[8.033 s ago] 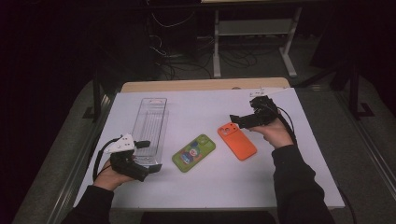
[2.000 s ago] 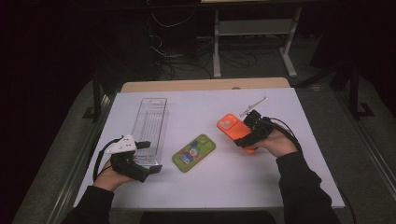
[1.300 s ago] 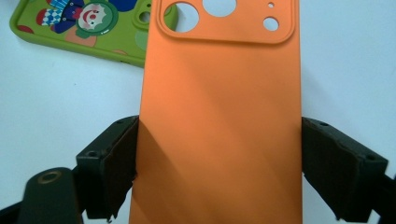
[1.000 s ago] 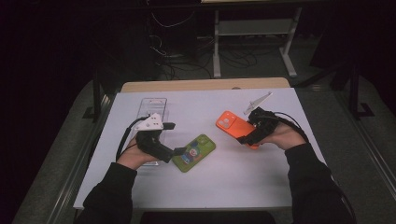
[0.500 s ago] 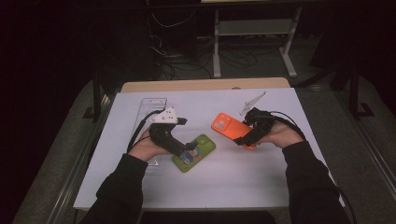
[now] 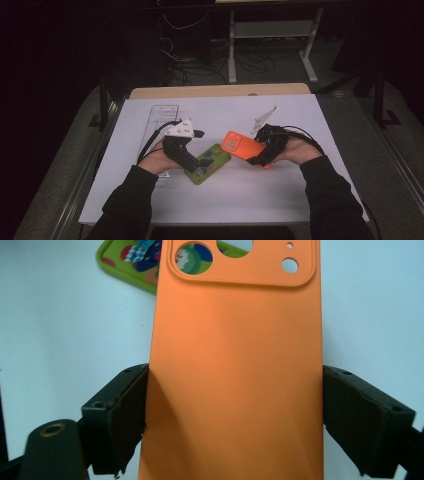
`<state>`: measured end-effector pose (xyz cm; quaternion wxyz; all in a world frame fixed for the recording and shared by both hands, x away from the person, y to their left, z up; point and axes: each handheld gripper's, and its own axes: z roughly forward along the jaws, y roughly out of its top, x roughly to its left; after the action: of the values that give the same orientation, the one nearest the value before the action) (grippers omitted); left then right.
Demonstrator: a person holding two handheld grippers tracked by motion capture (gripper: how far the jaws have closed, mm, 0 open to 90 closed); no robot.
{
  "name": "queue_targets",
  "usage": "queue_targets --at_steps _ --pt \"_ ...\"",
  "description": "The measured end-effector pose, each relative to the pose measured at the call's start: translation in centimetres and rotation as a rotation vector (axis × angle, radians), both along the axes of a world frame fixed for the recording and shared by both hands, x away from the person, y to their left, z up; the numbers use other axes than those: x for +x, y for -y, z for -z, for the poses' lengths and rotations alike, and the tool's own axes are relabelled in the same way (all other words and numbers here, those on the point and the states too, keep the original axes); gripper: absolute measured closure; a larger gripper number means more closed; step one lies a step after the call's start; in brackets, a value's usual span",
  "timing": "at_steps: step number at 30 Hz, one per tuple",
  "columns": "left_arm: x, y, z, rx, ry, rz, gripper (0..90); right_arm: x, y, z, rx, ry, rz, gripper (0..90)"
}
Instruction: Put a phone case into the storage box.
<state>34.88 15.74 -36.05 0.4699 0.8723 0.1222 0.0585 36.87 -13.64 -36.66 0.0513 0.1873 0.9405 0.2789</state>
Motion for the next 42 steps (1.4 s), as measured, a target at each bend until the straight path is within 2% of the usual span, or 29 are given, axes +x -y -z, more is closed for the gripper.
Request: queue_targets --at_steps 17,21,27,28,31,32,37,42 --pt "-0.8 0.6 0.4 0.052 0.0 0.072 0.0 -1.4 -2.2 0.7 -0.032 -0.01 -0.146 14.9" --pt "-0.9 0.9 0.6 0.049 0.001 0.089 0.0 -1.7 -2.6 0.8 -0.032 -0.018 -0.179 14.9" --pt "-1.1 1.1 0.7 0.073 0.008 0.117 0.0 -2.2 -3.5 0.9 -0.048 -0.014 -0.22 14.9" --pt "-1.2 1.3 0.8 0.063 0.003 0.118 0.0 -2.3 -3.6 0.8 -0.049 -0.017 -0.225 14.9" --pt "-1.3 1.4 0.9 0.086 0.004 0.134 0.0 -2.6 -4.0 0.7 -0.05 -0.015 -0.242 14.9" --pt "-1.4 1.6 1.0 0.076 -0.007 0.129 0.0 -2.7 -4.1 0.7 -0.053 -0.014 -0.249 14.9" --pt "-1.7 2.1 1.3 0.102 -0.023 0.162 0.0 -3.1 -4.8 0.5 -0.057 -0.001 -0.284 14.9" --pt "-1.7 2.6 1.7 0.128 -0.011 0.194 0.0 -3.6 -5.4 0.4 -0.058 -0.001 -0.314 14.9"
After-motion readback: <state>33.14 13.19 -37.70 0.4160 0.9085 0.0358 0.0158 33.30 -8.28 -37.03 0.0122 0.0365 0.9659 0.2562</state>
